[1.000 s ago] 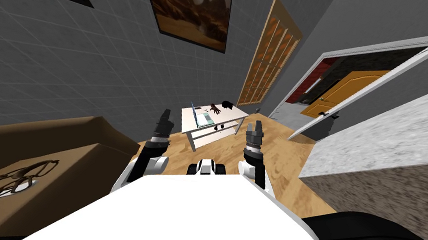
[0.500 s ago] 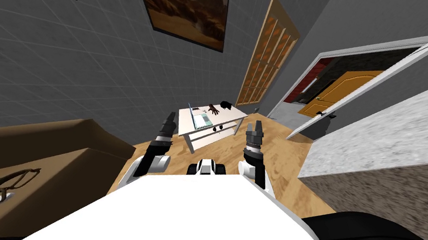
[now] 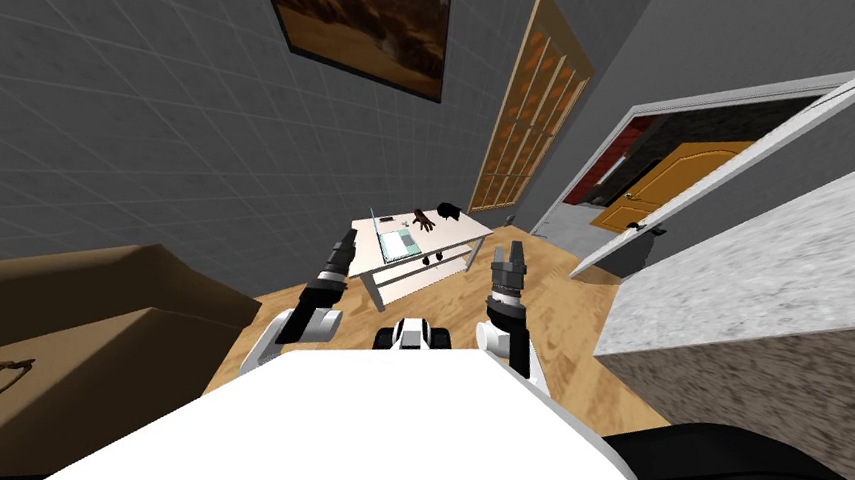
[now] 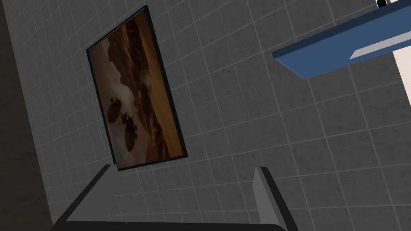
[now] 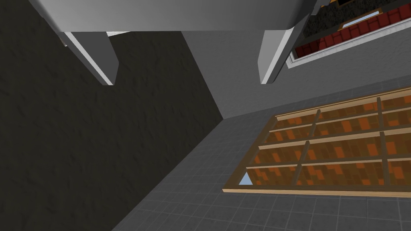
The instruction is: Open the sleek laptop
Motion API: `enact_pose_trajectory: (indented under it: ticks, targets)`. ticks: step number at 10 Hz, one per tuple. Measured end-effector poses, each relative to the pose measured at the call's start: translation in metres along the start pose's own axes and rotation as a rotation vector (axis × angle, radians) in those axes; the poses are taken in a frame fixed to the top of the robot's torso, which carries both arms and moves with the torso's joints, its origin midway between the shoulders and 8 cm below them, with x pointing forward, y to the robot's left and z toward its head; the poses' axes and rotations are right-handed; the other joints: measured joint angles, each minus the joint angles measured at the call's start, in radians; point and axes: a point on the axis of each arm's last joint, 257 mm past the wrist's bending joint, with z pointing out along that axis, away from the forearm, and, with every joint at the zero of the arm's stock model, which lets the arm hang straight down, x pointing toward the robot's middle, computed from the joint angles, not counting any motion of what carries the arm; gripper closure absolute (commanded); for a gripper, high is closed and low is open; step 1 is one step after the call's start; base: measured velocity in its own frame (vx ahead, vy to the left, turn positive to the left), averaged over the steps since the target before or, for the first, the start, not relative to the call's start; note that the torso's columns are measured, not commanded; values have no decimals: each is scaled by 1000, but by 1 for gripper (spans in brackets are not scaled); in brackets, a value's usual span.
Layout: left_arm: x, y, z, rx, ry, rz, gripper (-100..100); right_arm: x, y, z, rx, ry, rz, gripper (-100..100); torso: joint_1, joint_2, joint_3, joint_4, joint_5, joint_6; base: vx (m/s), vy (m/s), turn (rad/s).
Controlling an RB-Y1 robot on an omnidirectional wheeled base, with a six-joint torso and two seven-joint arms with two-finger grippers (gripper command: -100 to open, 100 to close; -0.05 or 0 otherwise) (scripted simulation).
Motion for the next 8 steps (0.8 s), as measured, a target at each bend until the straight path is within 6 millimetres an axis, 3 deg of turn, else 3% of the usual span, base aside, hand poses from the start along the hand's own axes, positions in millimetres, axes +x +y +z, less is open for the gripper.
enact_pose_trajectory:
  ticks: [8]
  targets:
    - [18, 60, -1, -160, 104, 157, -100, 0, 0, 0, 0, 0, 0, 0, 0, 0, 0, 0, 0, 0, 66, -24, -38]
